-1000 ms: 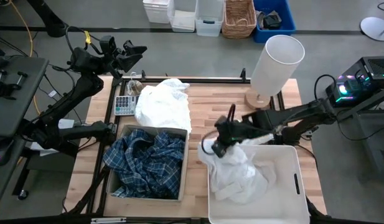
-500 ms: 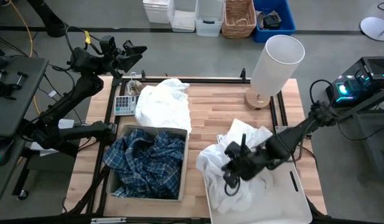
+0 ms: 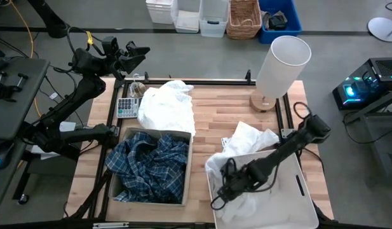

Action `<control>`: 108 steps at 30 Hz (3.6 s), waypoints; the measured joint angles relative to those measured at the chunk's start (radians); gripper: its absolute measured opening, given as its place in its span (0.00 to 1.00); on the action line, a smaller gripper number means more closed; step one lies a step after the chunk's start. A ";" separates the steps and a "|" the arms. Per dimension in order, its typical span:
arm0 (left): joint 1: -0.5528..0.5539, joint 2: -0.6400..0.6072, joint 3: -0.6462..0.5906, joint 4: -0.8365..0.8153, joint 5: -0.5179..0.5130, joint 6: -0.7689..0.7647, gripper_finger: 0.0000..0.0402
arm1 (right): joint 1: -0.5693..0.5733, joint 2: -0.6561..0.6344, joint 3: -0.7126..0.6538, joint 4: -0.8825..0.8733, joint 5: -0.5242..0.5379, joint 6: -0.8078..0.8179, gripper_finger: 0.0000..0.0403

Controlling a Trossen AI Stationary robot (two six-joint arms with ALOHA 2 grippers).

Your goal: Sort clothes

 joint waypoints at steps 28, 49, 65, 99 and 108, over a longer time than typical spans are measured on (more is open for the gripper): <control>0.000 0.000 0.000 -0.025 0.004 -0.009 0.61 | -0.250 0.020 -0.144 0.046 -0.181 -0.165 0.00; 0.062 0.000 0.000 -0.028 0.279 -0.009 0.61 | -0.593 -0.189 0.313 -0.036 0.083 -0.746 0.06; -0.073 -0.132 0.000 -0.768 -0.255 0.518 0.05 | -0.956 0.396 0.495 0.516 -0.336 -0.888 0.56; -0.380 -0.200 0.000 -0.786 -0.664 0.456 0.00 | -0.810 0.771 0.940 -0.322 0.099 -1.016 0.02; -0.379 -0.209 0.000 -0.728 -0.664 0.501 0.00 | -0.742 0.382 0.937 -0.325 0.221 -0.926 0.01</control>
